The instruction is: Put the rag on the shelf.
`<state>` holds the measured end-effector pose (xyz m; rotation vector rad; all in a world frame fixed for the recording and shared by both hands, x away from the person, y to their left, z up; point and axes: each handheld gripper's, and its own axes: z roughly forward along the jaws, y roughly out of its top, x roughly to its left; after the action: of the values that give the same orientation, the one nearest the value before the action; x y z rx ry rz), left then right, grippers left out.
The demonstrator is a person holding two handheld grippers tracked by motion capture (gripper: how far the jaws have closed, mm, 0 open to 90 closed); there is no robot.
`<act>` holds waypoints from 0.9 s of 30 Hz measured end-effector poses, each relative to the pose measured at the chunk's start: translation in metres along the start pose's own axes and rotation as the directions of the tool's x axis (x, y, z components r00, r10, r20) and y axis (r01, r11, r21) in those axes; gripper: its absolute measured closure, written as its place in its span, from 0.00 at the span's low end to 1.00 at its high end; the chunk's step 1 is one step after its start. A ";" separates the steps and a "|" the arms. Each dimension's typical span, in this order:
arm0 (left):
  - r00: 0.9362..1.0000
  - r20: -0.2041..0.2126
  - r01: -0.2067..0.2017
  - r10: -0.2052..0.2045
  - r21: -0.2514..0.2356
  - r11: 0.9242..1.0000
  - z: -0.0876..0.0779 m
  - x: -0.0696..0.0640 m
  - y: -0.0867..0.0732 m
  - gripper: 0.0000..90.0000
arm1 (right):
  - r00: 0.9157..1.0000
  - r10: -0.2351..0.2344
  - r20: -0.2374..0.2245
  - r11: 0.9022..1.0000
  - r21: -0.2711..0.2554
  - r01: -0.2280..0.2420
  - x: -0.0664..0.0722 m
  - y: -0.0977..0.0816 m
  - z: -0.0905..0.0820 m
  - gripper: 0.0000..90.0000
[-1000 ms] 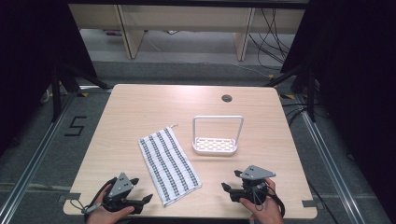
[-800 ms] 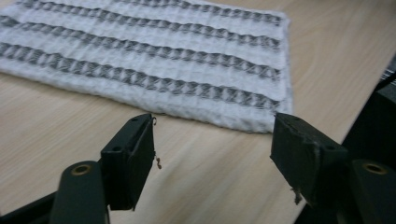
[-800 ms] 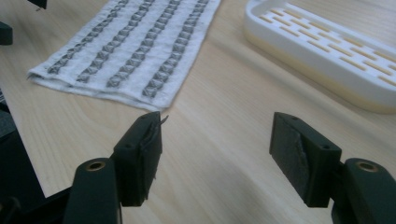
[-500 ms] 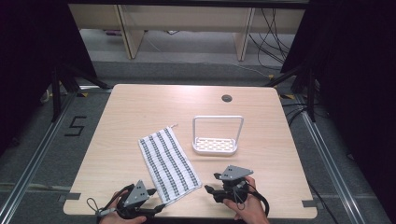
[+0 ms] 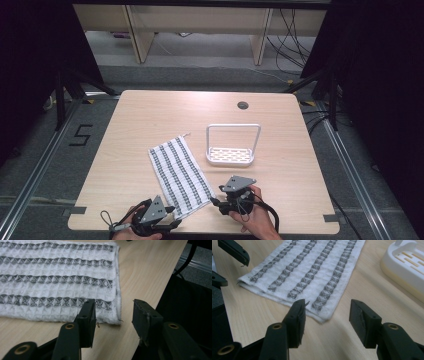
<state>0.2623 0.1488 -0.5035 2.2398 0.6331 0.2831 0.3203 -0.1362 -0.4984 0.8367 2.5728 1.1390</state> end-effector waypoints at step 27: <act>0.998 -0.020 -0.050 0.052 0.074 0.996 0.011 0.009 0.001 0.91 | 1.000 -0.021 0.000 0.999 0.047 0.021 0.005 0.009 0.031 0.83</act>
<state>0.2747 0.1457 -0.5099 2.3293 0.6072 0.3147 0.3320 -0.1098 -0.5127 0.8180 2.6112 1.0759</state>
